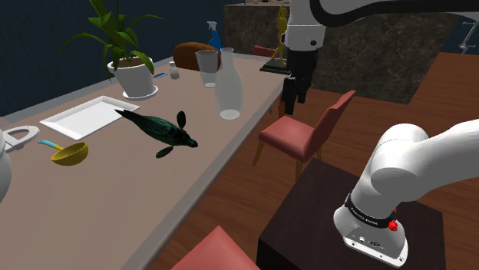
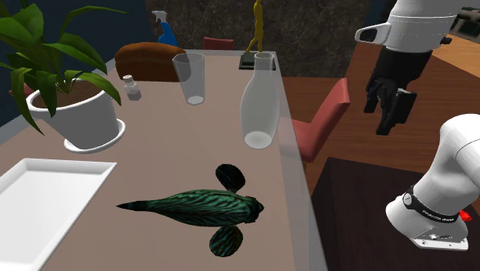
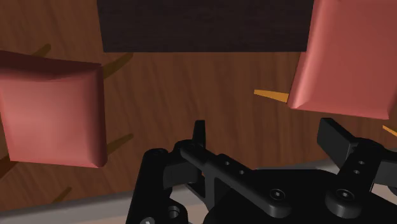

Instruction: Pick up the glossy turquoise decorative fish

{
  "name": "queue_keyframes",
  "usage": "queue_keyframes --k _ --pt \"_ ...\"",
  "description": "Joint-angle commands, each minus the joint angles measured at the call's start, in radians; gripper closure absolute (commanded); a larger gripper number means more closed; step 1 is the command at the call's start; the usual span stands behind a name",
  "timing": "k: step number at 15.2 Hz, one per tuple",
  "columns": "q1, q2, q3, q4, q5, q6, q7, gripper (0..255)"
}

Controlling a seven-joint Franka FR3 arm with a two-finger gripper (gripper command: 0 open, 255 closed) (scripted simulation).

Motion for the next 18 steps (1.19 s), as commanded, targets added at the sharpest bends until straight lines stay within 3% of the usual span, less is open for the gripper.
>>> queue_keyframes --k 1,10,18 --pt "0.0 0.0 0.0 0.0 0.0 0.0 0.0 0" --pt "0.02 0.302 0.074 0.174 0.119 0.166 0.116 0" --pt "0.032 0.577 0.123 0.401 0.178 0.259 0.21 0"
